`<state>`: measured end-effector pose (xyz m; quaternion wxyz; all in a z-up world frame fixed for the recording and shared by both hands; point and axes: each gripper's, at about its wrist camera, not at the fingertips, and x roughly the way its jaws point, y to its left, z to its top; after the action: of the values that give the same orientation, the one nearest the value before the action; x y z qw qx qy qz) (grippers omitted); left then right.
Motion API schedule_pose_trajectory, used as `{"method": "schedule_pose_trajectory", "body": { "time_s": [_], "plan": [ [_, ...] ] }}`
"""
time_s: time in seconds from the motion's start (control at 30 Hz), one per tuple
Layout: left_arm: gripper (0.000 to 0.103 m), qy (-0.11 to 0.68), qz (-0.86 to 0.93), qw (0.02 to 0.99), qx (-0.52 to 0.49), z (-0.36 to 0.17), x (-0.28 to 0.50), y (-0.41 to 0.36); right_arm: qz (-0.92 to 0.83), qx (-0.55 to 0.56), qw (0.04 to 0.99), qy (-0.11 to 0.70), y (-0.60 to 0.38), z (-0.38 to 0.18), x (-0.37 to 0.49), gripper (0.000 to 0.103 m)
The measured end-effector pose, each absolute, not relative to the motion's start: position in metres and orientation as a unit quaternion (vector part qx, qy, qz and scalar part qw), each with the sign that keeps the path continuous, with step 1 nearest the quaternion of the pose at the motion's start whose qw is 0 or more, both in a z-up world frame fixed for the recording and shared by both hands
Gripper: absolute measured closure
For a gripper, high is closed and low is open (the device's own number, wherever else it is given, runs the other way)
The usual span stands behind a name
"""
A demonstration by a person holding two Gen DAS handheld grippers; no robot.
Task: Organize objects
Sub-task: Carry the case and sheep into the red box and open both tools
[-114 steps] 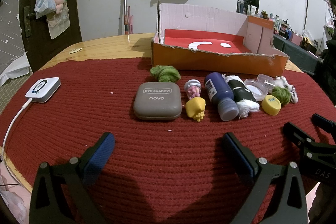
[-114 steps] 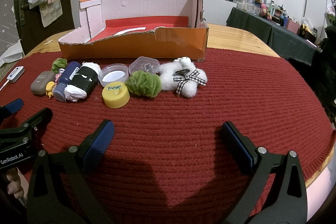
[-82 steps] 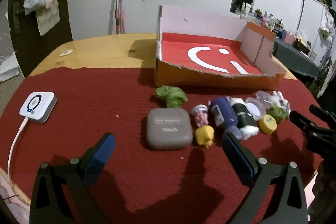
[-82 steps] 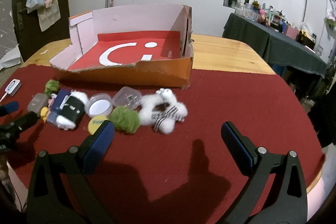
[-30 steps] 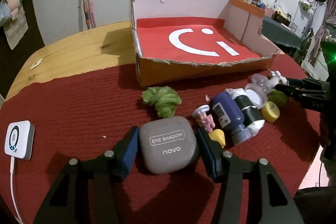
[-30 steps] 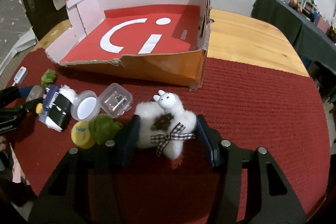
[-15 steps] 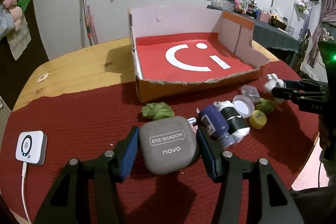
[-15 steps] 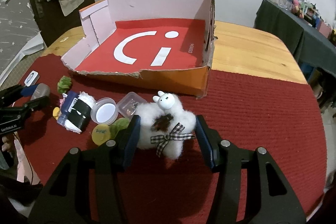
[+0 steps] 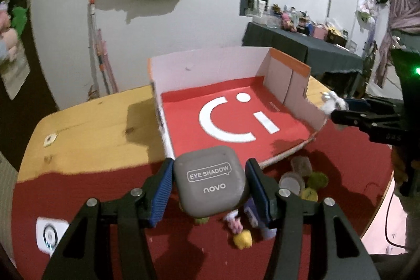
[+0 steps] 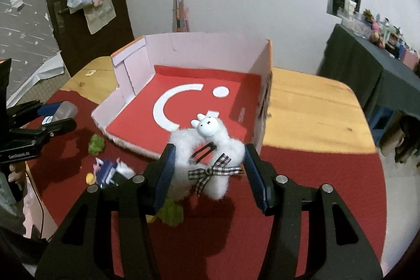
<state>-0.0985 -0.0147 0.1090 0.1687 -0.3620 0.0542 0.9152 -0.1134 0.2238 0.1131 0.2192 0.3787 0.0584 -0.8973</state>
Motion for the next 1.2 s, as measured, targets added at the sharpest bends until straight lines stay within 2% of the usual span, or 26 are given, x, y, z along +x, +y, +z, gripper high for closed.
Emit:
{"method": "schedule_pose_trajectory", "body": {
  "time_s": [0.37,0.77,1.0,1.2],
  "plan": [
    [0.046,0.117,0.869,0.192,-0.441,0.083,-0.166,0.016,-0.854,0.456,0.233,0.091,0.200,0.087,-0.181,0.052],
    [0.046,0.173,0.830,0.203,-0.491,0.044,-0.201,0.033,-0.816,0.509,0.239,0.135,0.185,0.054,-0.208,0.052],
    [0.045,0.180,0.820,0.214,-0.500,0.038,-0.203,0.034,-0.801,0.518,0.234,0.187,0.172,0.037,-0.206,0.052],
    [0.045,0.171,0.814,0.225,-0.508,0.039,-0.205,0.028,-0.798,0.519,0.235,0.197,0.172,0.035,-0.203,0.052]
  ]
}}
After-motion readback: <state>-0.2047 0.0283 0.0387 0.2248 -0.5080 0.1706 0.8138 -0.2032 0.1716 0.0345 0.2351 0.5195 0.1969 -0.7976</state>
